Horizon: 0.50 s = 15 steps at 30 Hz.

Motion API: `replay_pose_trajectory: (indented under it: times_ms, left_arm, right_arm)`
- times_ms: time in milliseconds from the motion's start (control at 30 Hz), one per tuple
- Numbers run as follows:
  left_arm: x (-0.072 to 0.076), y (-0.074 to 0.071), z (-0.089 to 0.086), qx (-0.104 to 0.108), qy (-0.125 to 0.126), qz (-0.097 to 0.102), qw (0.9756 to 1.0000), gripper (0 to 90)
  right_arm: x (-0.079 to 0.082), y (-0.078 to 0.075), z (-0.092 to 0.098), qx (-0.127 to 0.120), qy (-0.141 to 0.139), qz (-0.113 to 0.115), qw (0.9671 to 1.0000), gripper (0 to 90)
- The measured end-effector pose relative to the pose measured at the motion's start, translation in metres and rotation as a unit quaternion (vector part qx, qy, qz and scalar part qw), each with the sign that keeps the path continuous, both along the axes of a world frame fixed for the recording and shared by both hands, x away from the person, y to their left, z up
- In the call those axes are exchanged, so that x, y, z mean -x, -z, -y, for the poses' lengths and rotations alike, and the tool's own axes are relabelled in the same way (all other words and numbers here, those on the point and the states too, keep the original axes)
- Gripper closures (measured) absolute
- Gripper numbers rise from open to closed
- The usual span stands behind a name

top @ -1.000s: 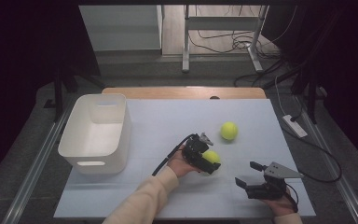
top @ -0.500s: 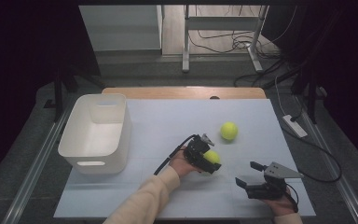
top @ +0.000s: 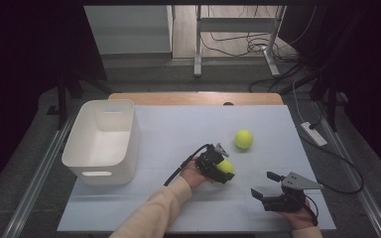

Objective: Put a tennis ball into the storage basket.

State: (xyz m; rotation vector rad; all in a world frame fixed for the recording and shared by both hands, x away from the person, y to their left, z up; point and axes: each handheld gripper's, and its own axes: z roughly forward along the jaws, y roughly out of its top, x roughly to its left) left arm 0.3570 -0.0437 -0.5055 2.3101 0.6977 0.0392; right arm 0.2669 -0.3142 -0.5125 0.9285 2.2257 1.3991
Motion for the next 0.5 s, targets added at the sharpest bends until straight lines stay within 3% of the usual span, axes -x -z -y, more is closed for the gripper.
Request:
replay_pose_trajectory:
  times_ms: [500]
  left_arm:
    - [0.005, -0.022, -0.016, 0.036, -0.009, 0.017, 0.9992, 26.9]
  right_arm:
    - [0.000, 0.000, 0.000, 0.000, 0.000, 0.001, 1.0000, 10.4]
